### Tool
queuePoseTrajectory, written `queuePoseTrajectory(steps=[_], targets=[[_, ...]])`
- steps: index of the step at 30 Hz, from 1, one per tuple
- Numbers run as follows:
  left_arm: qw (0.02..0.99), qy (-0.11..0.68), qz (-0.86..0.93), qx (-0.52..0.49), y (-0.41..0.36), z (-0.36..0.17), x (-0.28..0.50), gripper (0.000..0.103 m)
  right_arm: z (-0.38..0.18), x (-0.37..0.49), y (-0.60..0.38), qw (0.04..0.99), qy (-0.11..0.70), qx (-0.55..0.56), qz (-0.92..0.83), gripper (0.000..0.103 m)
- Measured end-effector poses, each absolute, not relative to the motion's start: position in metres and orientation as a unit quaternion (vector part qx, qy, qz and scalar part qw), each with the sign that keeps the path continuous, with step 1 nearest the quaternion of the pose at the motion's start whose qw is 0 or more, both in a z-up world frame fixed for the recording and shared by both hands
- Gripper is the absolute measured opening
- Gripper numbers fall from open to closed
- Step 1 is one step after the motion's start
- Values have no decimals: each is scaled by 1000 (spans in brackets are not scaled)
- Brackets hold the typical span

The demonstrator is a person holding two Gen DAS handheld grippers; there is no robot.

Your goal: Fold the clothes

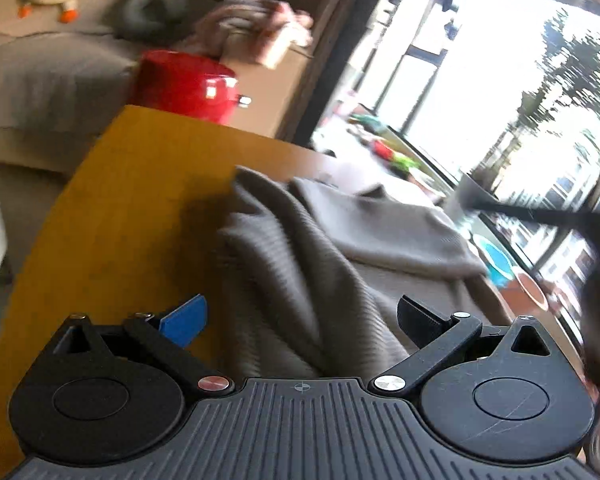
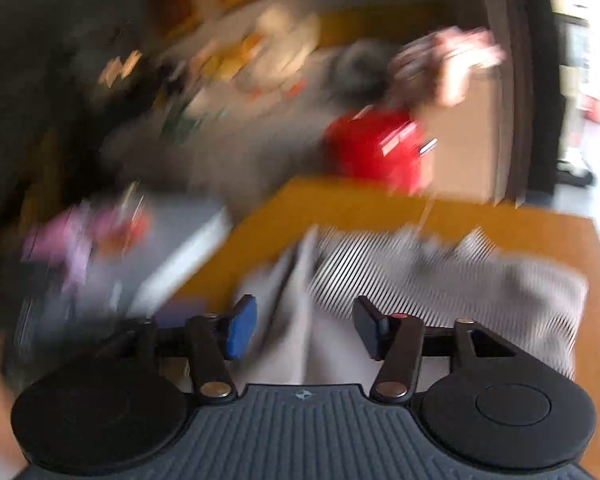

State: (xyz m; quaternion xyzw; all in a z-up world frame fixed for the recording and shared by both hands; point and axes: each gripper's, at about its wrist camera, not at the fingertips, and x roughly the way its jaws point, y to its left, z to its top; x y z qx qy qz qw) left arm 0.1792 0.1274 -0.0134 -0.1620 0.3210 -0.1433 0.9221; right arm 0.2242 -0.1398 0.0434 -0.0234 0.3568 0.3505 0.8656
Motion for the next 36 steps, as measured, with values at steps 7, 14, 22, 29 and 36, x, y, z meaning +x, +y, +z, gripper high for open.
queuePoseTrajectory(steps=[7,14,22,29,36], targets=[[930,306,-111,-171,140,2,183,103,-2,142,-90,806,359,-229,411,76],[935,303,-95,-157,145,12,171,103,8,136,-82,824,305,-273,390,8],[938,288,-52,-184,166,19,172,103,128,226,-132,920,213,-45,325,3],[939,298,-61,-161,150,22,177,103,175,293,-203,956,143,49,253,3],[933,323,-93,-131,104,13,200,103,85,325,-277,957,230,89,153,3]])
